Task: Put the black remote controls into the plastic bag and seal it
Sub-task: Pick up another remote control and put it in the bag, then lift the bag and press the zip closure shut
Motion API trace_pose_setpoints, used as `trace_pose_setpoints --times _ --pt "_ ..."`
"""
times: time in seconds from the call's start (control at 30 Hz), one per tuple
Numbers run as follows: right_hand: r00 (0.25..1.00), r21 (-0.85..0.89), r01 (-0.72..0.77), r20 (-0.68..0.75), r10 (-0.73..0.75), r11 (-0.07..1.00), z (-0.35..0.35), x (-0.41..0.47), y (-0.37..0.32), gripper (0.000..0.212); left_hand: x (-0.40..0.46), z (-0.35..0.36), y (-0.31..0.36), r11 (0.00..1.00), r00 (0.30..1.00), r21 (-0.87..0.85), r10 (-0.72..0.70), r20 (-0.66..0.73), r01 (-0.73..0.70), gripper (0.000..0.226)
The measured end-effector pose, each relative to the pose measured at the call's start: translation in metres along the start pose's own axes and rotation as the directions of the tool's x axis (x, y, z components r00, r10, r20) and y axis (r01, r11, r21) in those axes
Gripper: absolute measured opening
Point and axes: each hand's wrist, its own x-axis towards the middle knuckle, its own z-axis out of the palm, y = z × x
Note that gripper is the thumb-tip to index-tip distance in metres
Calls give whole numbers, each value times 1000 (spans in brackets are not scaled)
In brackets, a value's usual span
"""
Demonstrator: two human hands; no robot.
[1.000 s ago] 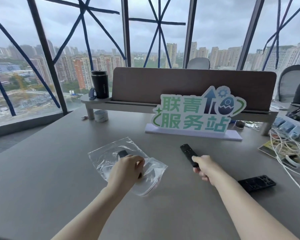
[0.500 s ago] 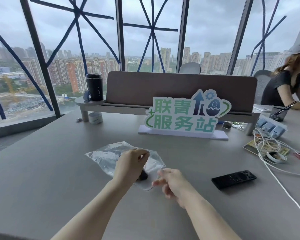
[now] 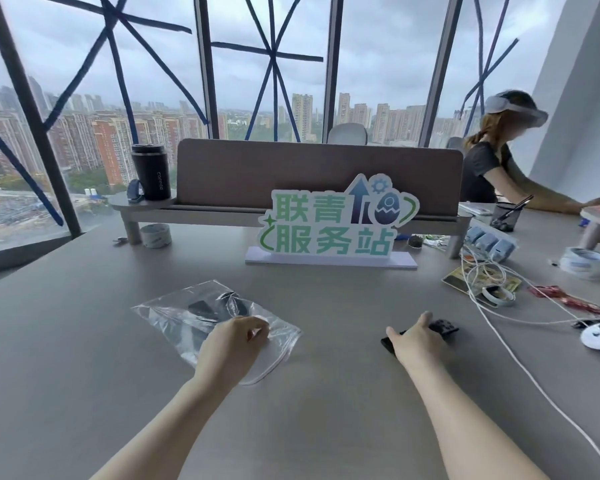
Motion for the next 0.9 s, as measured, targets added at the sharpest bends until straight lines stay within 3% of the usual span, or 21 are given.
trace_pose_setpoints --times 0.1,0.17,0.23,0.3,0.37,0.43,0.57,0.67,0.7,0.77,0.83,0.9 --pt "995 32 53 82 -56 998 3 -1 -8 80 -2 -4 -4 1000 1000 4 -22 13 22 26" --pt "975 309 46 194 -111 950 0 -14 -8 68 -4 -7 -8 999 1000 28 -28 9 28 24" --pt "904 613 -81 378 -202 786 -14 -35 -8 39 -6 -12 -11 999 999 31 -34 8 33 24" --pt "800 747 -240 514 -309 619 -32 -59 -5 24 -6 -15 -13 999 999 17 -48 10 48 26" --pt "693 752 -302 595 -408 586 -46 -80 -6 22 -5 -18 -13 999 999 -3 -50 14 50 26" --pt "624 714 -262 639 -451 649 -49 -97 -13 23 -5 -20 -11 999 999 -26 -47 7 47 21" --pt "594 690 -178 644 -482 702 -22 -123 -54 20 -7 -23 -7 998 999 -51 -41 -20 40 16" --pt "568 767 -306 623 -538 564 5 -142 -93 15 -9 -27 -11 999 999 -54 5 -32 -7 21" --pt "578 785 -336 608 -543 521 11 -146 -100 17 -8 -27 -14 999 999 -48 23 -40 -25 23" --pt "691 809 -285 545 -475 514 21 -145 -102 22 -8 -32 -18 998 998 -61 23 -57 -27 20" --pt "824 798 -158 432 -368 582 26 -135 -94 28 -8 -34 -21 997 998 -72 32 -56 -36 23" --pt "882 742 -24 331 -335 670 26 -124 -87 18 -11 -33 -24 997 999 -66 34 -20 -36 24"
